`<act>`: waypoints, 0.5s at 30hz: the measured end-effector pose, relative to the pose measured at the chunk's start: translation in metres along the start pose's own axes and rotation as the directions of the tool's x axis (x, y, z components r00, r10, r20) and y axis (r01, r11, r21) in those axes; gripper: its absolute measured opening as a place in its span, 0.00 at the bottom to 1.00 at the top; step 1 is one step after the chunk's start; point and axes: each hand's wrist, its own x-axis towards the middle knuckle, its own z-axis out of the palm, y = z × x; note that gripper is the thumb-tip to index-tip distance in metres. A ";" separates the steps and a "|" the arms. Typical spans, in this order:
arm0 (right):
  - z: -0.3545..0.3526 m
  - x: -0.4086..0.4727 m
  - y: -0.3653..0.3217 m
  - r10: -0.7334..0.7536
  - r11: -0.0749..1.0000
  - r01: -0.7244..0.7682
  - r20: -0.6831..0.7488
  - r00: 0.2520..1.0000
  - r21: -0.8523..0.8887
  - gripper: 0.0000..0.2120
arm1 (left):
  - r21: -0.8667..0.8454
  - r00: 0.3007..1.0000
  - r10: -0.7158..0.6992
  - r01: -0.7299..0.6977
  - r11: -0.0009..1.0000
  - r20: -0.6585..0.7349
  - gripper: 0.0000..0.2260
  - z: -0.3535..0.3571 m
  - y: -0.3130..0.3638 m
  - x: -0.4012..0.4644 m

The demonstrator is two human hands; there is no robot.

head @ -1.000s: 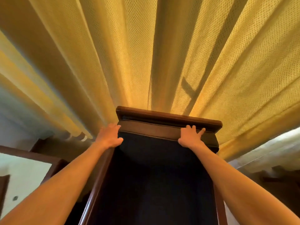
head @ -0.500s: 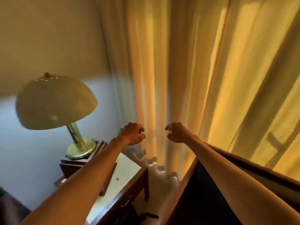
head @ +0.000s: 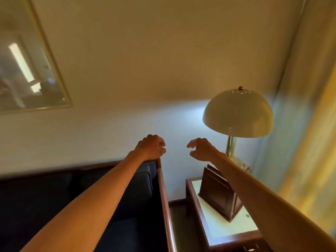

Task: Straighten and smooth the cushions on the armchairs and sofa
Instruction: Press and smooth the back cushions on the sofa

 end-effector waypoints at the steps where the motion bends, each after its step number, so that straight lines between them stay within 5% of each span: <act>1: 0.015 0.015 -0.021 -0.039 0.999 0.039 0.021 0.999 0.004 0.19 | -0.001 0.999 -0.040 0.040 0.999 0.000 0.15 -0.006 -0.025 -0.006; 7: 0.094 0.084 -0.113 -0.194 0.981 0.192 0.137 0.971 0.028 0.20 | 0.004 0.971 -0.238 0.238 0.971 0.007 0.14 -0.016 -0.149 -0.019; 15: 0.166 0.193 -0.162 -0.222 0.974 0.228 0.260 0.940 0.005 0.21 | -0.034 0.946 -0.321 0.322 0.946 0.034 0.14 0.000 -0.276 0.039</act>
